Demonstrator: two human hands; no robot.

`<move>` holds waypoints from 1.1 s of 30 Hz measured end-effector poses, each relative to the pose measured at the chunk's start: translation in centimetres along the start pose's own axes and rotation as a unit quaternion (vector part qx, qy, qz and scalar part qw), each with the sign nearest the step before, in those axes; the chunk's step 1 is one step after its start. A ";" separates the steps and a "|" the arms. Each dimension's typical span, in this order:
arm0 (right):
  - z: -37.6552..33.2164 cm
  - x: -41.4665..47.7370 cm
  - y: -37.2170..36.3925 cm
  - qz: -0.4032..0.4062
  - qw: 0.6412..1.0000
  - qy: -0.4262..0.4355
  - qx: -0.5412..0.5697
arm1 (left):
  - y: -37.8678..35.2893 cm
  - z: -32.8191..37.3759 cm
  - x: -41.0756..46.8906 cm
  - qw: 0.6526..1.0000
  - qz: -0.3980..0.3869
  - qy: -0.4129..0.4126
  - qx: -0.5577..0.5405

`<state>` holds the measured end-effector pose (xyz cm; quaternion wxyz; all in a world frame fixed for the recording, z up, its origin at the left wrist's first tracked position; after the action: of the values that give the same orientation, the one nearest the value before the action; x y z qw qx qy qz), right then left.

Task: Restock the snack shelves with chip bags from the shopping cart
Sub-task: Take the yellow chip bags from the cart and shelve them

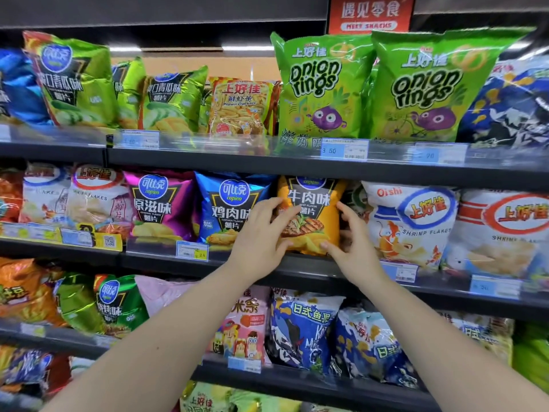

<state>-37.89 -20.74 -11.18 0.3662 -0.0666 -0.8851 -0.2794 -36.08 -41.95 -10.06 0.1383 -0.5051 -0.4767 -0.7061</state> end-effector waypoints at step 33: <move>-2.5 0.4 -1.4 -0.090 0.988 0.057 -0.115 | 0.3 -2.6 0.4 0.973 -0.021 -0.075 0.216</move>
<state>-37.11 -23.27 -10.04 0.3793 -0.0127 -0.8274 -0.4140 -37.54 -44.13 -9.66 0.1935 -0.5048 -0.6376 -0.5489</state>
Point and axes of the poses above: each hand's wrist, its own x-axis towards the middle knuckle, its own y-axis out of the back of the hand, z = x × y, the point moved 1 cm from there along x, towards the middle knuckle, and after that the axes turned 6 degrees about -x, right-handed, at the moved point
